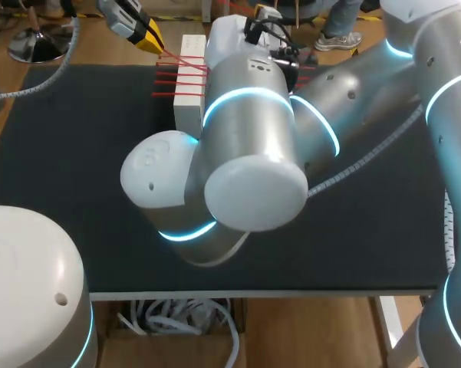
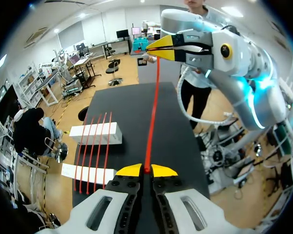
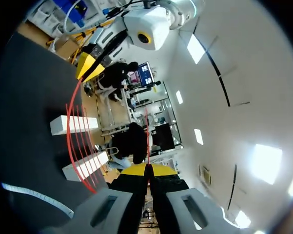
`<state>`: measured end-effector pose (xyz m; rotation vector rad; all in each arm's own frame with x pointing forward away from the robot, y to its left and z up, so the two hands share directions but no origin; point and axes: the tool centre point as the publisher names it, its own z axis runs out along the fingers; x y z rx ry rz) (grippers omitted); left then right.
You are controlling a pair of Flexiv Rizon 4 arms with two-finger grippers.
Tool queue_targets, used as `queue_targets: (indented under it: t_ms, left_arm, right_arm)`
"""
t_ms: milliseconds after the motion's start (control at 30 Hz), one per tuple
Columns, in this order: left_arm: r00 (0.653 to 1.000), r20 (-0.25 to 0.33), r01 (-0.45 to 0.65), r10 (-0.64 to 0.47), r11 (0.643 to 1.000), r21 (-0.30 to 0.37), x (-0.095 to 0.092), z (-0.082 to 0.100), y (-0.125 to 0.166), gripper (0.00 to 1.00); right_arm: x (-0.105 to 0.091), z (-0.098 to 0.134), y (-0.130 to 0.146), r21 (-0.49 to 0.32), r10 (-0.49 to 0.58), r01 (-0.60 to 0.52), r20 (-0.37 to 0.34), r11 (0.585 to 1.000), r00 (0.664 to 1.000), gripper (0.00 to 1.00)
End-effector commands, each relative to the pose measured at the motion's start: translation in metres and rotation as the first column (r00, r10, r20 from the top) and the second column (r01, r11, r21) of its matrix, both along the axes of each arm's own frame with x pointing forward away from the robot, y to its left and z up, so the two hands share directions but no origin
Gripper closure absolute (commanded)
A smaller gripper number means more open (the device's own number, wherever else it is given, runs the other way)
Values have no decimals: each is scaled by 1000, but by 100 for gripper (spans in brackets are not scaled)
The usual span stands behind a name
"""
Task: Grab the tape and strap the tape.
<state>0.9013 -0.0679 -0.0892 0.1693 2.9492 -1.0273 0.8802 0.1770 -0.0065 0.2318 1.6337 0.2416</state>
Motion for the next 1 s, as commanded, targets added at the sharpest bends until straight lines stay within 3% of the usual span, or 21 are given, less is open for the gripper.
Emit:
queue_targets:
  t_ms: [33,367,667,800,1000]
  left_arm:
    - [1000,-2,1,-1,1000,4,0,1,0,100]
    - [1000,-2,1,-1,1000,4,0,1,0,100]
    - [1000,-2,1,-1,1000,4,0,1,0,100]
    - [1000,-2,1,-1,1000,4,0,1,0,100]
    - [1000,-2,1,-1,1000,4,0,1,0,100]
  right_arm:
    - [-22,9,6,-71,-66,64,-17,995,998,100]
    - [-22,22,18,-334,-89,70,-43,940,995,100]
    - [-15,26,24,-496,-90,58,-42,866,995,100]
    - [-12,29,28,-546,-78,47,-34,836,996,100]
    - [-10,35,34,-556,-72,54,-10,829,997,100]
